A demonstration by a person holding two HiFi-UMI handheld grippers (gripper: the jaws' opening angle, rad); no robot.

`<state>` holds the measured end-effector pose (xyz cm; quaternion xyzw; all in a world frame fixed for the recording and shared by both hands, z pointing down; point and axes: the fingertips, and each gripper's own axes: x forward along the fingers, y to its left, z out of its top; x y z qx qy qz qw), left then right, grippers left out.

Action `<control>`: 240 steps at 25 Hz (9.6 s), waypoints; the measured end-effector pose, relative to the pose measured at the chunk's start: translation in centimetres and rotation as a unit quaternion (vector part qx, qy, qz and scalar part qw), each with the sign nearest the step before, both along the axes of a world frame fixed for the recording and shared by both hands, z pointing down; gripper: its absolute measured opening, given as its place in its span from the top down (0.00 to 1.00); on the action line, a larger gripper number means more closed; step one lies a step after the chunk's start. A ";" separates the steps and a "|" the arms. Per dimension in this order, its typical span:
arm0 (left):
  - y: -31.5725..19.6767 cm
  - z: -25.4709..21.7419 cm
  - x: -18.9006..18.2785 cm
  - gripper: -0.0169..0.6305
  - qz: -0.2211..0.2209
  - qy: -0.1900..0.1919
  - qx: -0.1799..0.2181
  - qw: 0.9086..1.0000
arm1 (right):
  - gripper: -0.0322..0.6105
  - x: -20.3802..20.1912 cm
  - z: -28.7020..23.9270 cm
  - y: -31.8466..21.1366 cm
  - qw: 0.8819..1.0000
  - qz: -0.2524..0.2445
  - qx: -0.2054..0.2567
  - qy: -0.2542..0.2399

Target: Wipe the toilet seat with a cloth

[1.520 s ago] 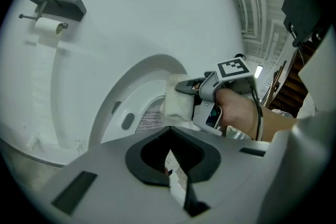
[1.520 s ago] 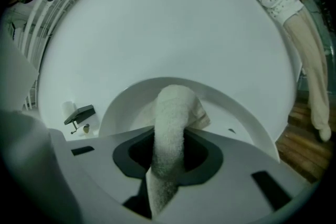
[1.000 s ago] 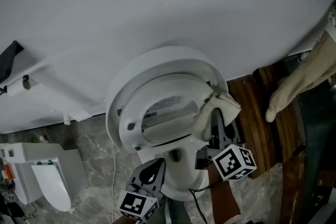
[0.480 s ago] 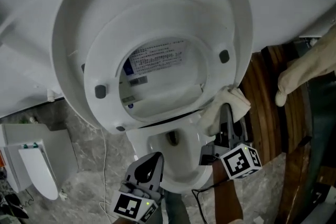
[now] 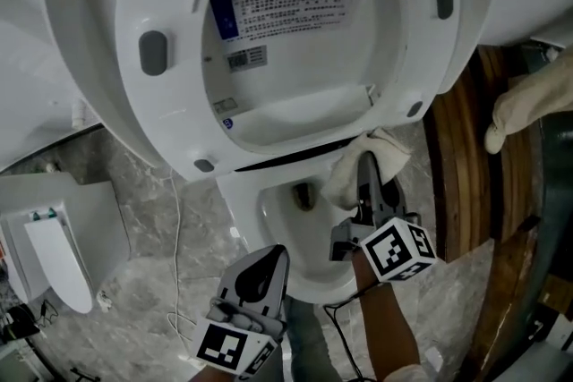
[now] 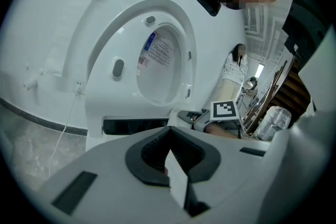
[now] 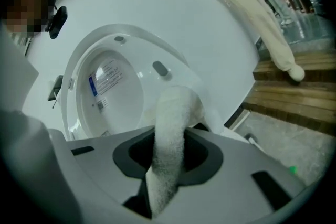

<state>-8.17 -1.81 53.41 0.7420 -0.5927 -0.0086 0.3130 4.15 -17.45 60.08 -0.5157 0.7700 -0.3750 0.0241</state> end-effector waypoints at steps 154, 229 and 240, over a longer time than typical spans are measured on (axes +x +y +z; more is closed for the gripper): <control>-1.5 12.8 3.5 0.96 0.175 -0.111 -0.186 0.960 | 0.81 7.5 10.2 1.1 0.976 0.129 -0.167 0.056; -6.9 10.3 3.2 0.96 0.203 -0.073 -0.169 0.962 | 0.81 7.2 12.9 2.3 0.966 0.134 -0.219 0.024; -5.5 10.4 4.2 0.96 0.203 -0.080 -0.174 0.960 | 0.81 10.8 11.9 0.8 0.962 0.159 -0.213 0.058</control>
